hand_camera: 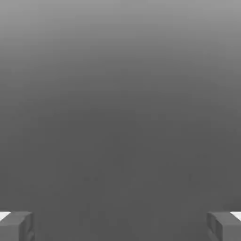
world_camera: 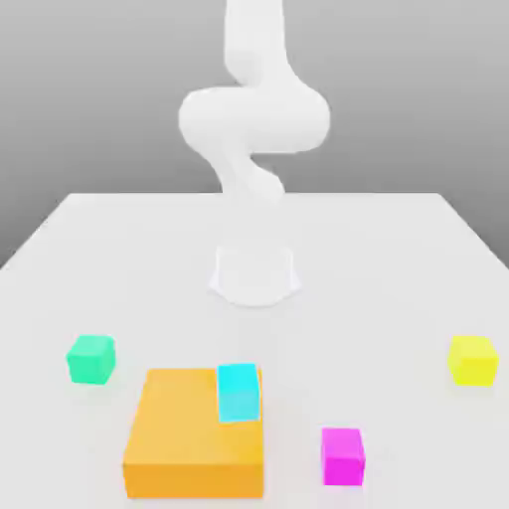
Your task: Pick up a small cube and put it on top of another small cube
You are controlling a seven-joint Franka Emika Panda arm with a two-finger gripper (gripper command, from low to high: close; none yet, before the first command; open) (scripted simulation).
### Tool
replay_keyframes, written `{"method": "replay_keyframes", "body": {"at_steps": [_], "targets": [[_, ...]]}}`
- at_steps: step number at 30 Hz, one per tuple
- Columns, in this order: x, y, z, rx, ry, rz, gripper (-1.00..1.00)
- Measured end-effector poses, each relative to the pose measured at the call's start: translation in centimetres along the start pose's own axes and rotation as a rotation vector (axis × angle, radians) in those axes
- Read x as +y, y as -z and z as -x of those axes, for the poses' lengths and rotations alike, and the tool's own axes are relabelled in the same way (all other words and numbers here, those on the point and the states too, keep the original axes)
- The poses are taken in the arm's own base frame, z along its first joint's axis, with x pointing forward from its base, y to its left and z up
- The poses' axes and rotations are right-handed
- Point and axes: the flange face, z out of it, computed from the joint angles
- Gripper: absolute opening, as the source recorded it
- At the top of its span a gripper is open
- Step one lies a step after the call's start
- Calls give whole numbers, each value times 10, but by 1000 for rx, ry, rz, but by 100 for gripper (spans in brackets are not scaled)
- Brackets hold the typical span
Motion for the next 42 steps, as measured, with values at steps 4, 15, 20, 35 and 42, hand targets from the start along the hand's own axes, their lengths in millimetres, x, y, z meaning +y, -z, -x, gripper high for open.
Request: {"method": "replay_keyframes", "body": {"at_steps": [4,15,20,35,42], "targets": [[-3,-86,22,-71,-1,98,0],[41,-281,125,-281,0,331,0],[77,-346,193,-391,4,423,0],[156,-441,295,-510,-10,516,-100],[135,-410,275,-511,-11,516,-100]]}}
